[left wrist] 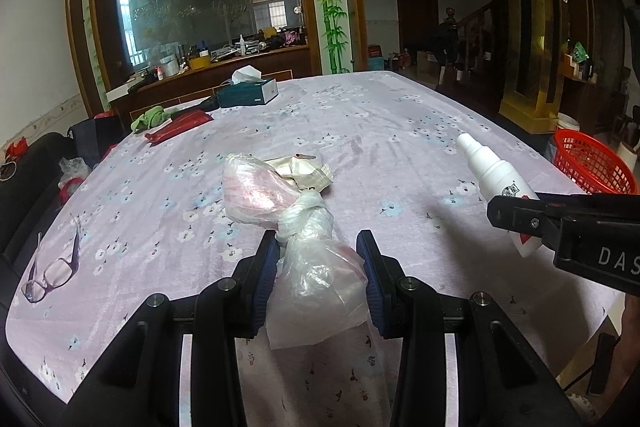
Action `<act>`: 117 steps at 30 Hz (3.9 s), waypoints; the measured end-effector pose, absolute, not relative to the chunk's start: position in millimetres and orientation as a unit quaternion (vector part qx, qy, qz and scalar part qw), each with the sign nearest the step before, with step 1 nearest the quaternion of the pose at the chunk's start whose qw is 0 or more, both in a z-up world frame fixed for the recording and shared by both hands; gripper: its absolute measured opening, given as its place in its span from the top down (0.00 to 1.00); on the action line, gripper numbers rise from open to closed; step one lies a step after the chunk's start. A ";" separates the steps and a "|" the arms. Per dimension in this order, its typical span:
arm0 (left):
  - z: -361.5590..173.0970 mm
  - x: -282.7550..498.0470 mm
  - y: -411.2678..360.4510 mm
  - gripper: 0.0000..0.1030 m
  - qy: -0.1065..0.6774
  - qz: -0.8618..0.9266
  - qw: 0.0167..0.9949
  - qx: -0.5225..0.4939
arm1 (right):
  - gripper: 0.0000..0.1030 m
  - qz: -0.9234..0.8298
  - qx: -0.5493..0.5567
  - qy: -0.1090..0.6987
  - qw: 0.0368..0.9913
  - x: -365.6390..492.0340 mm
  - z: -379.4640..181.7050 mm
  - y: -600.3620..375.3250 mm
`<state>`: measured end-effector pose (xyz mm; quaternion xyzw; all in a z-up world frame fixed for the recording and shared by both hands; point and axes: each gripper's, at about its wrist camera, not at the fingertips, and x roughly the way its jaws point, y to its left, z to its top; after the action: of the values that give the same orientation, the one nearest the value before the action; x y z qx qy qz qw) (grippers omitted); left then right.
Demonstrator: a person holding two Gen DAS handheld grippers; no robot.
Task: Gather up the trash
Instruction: 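Lift the plastic bag and spray bottle up off the table with both tools, then carry the bag and bottle over the red basket and open both tools to drop them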
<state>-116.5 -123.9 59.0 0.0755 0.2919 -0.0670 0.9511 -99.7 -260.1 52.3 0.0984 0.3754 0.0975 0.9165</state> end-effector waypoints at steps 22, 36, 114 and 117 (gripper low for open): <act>54.3 -116.2 -125.1 0.63 0.296 -0.071 0.950 0.076 | 0.69 0.098 0.103 0.378 0.915 -98.8 51.1 -260.3; 51.8 -112.4 -132.8 0.63 0.299 -0.076 0.948 0.079 | 0.69 0.095 0.116 0.378 0.914 -98.9 50.2 -270.1; 94.2 -57.6 -455.8 0.47 0.352 -0.399 0.844 0.074 | 0.61 -0.133 0.315 0.301 0.890 -134.3 63.9 -600.1; 84.4 -46.6 -458.0 0.45 0.378 -0.394 0.835 0.067 | 0.59 -0.137 0.323 0.305 0.885 -132.4 59.1 -605.1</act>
<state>-46.6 -458.0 84.4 0.0671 0.3779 -0.3936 0.8353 -132.4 -605.1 59.1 0.3230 0.3050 -0.1371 0.8853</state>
